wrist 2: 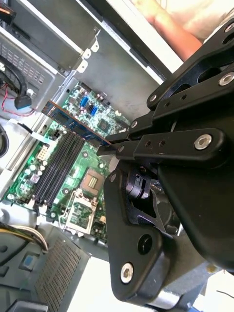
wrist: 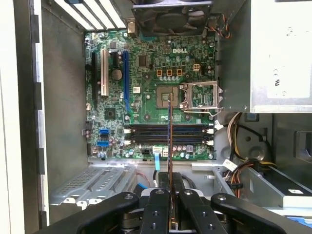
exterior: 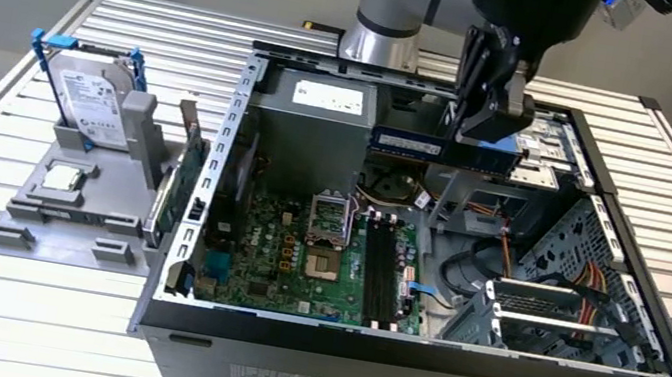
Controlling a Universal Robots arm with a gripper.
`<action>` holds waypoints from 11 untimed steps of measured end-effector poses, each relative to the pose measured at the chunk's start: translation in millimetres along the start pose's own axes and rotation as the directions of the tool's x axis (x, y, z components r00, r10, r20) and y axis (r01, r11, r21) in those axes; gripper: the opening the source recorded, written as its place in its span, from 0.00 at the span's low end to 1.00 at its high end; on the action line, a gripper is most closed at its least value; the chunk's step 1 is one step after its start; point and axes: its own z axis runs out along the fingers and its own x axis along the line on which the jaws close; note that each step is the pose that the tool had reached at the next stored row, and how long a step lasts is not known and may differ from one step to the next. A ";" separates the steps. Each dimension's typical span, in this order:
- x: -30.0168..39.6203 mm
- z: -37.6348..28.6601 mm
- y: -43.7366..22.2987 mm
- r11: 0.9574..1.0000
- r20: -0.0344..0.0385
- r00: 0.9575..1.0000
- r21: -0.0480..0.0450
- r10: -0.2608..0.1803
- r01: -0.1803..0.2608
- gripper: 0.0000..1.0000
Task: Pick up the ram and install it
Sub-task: 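Insert the ram into the slot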
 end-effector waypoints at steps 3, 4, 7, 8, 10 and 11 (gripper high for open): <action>0.9 0.1 0.0 1.000 0.024 1.000 -0.002 0.000 0.000 0.00; 1.1 0.1 0.0 1.000 0.028 1.000 -0.003 0.000 0.000 0.00; 2.5 0.2 -0.3 1.000 0.044 0.999 -0.005 -0.001 0.001 0.00; 3.1 0.2 -0.5 1.000 0.048 0.999 -0.006 -0.001 0.001 0.00; 4.6 0.2 -0.9 1.000 0.051 0.999 -0.008 -0.001 0.001 0.00; 5.3 0.3 -1.3 1.000 0.051 0.999 -0.009 -0.001 0.001 0.00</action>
